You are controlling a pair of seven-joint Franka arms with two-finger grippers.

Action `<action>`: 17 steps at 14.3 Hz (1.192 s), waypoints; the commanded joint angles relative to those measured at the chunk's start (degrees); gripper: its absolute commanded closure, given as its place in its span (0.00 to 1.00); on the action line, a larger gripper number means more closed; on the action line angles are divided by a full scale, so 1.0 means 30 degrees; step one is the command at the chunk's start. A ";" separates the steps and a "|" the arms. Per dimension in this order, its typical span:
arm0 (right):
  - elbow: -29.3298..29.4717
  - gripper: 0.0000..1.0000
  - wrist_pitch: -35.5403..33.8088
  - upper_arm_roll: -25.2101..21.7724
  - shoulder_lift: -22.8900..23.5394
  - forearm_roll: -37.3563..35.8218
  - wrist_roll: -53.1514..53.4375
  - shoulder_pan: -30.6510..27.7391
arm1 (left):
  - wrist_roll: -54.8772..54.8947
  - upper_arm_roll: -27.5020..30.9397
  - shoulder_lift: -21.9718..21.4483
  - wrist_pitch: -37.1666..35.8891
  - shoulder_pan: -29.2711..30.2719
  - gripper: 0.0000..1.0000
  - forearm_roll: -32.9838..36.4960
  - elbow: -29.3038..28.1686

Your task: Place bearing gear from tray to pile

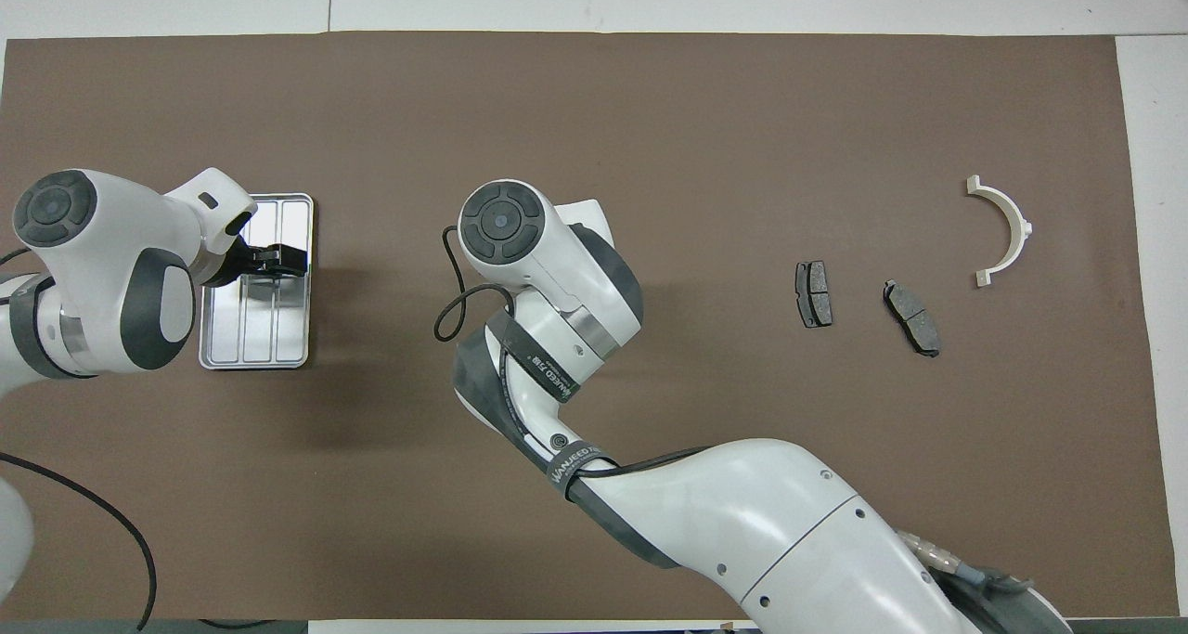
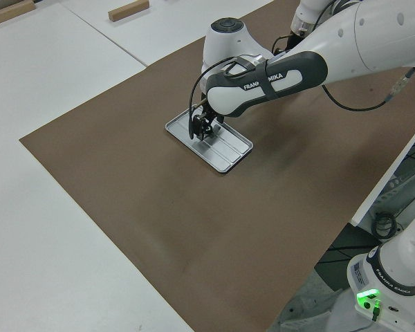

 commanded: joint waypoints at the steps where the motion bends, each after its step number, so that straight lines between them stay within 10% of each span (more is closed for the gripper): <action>1: 0.1107 0.00 -0.0569 -0.0050 0.0802 -0.0406 0.0586 0.0235 | 0.0041 0.0183 -0.0653 0.0485 -0.0189 0.05 -0.0294 -0.0796; 4: 0.0902 0.00 -0.0540 0.0067 0.0656 -0.0261 0.0557 0.0177 | 0.0012 0.0183 -0.0624 0.1098 -0.0189 0.35 -0.0323 -0.0796; 8: 0.0639 0.03 -0.0424 0.0067 0.0539 -0.0026 0.0615 0.0177 | -0.1327 0.0183 -0.0507 0.1712 -0.0393 1.00 -0.0323 -0.0767; 12: -0.0534 0.06 0.0486 0.0125 0.0276 0.0033 0.0615 0.0177 | -0.1981 0.0154 -0.0418 0.0526 -0.0571 1.00 -0.0294 0.0806; 17: -0.0476 0.29 0.0164 0.0155 0.0246 0.0326 0.0615 0.0060 | -0.1805 0.0183 0.0312 -0.9000 -0.0249 1.00 -0.1989 0.9332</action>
